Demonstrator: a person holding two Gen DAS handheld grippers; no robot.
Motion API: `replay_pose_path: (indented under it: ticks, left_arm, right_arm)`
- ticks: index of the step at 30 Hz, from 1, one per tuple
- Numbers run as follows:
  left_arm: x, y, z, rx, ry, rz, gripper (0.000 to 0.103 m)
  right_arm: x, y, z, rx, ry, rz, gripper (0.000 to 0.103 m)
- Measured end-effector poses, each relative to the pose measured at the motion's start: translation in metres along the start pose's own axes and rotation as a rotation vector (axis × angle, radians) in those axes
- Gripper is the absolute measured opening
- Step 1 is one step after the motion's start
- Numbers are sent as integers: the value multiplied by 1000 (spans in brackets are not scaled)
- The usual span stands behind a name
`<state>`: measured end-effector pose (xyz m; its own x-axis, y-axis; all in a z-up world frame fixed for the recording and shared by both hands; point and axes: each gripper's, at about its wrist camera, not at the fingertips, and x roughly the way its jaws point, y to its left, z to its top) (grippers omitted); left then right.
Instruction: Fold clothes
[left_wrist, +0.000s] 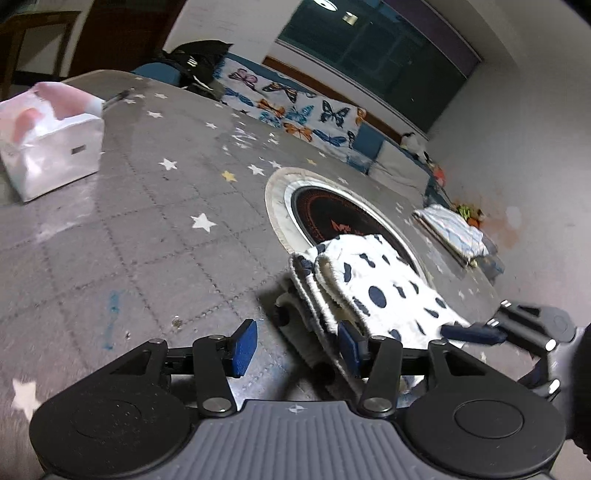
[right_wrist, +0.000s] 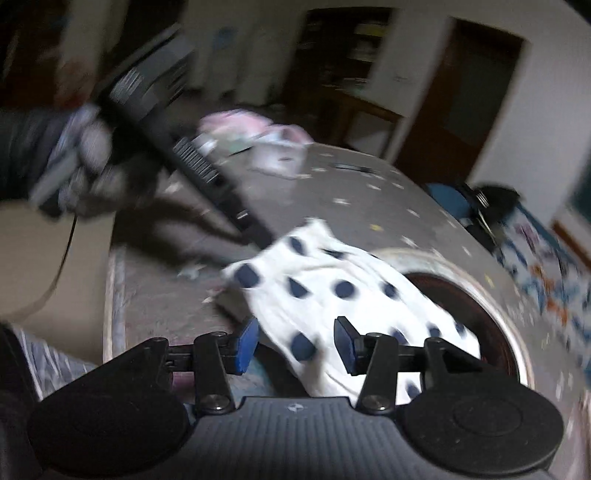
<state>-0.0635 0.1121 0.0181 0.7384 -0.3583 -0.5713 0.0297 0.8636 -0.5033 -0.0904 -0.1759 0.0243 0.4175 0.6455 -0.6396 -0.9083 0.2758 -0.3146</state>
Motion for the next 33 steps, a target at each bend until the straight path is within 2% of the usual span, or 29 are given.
replay_pose_path:
  ticks: [4,8,12,15,22,25,33]
  left_arm:
    - [-6,-5,-2,-51,-11,-7,62]
    - [-8,-12,-4,-123,-17,-15,69]
    - [-6,-17,-5,-201,-21,-41,73]
    - [-1,-18,-5,-258,-17,-54,75]
    - [11,-14,-12,-367,9,-55,76]
    - [14,-10,-15,-425,11,-71,79]
    - [31,-3,-19,-599,28,-134,78]
  right_arm:
    - [19,22,10,-160,32,20,46]
    - [32,39,11,-303,49,-14,46]
    - [39,49,10,-387,46,-53,46]
    - [41,52,11,-395,41,-67,42]
    - [36,47,16,-298,-7,-58,27]
    - [31,41,22,-254,-32,-60,25]
    - [24,37,28,-212,-62,-89,22]
